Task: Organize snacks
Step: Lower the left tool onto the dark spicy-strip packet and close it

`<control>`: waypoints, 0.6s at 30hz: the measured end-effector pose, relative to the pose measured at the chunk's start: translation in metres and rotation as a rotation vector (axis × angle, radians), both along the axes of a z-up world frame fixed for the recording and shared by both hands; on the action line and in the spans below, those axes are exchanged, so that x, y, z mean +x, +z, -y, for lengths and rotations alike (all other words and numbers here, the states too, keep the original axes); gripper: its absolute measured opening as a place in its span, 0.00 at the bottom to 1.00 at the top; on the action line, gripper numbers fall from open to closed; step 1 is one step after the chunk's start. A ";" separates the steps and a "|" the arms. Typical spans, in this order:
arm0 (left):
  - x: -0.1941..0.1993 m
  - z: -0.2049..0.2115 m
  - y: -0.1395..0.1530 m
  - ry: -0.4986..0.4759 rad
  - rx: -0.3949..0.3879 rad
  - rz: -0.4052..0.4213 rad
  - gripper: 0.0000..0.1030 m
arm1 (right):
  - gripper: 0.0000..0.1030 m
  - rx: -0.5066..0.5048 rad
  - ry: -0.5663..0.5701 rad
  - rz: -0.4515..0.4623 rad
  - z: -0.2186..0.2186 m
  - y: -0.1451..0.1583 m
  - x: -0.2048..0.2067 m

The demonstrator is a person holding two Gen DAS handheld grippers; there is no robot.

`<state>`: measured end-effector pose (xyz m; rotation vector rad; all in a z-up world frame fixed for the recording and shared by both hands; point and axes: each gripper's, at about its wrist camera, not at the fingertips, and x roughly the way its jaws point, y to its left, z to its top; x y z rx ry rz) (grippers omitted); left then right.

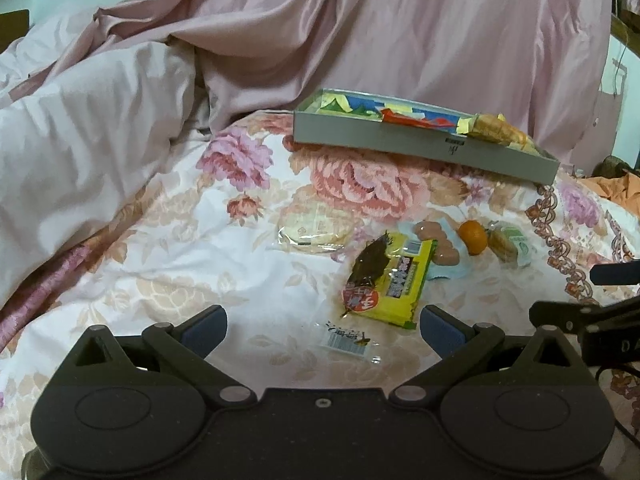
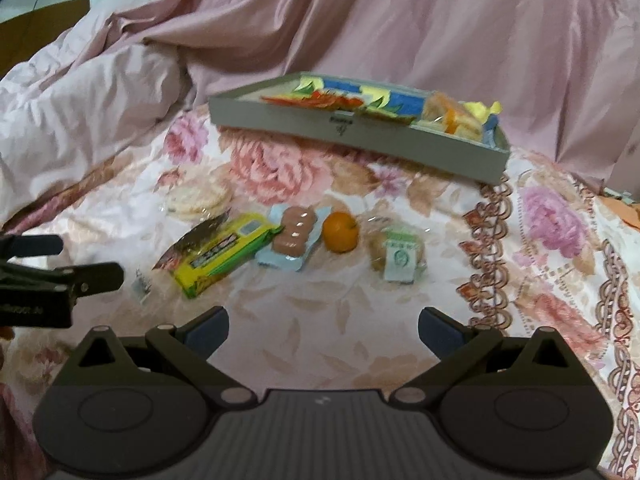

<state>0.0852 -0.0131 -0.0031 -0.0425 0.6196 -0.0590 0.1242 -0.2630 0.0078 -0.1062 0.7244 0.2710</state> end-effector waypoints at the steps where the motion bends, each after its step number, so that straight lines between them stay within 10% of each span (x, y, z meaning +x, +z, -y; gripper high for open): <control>1: 0.003 -0.001 -0.001 -0.001 0.000 -0.004 0.99 | 1.00 0.000 0.008 -0.007 -0.002 -0.001 0.001; 18: 0.069 0.007 -0.013 -0.149 0.017 -0.080 0.99 | 1.00 -0.005 0.142 -0.053 -0.034 -0.019 0.015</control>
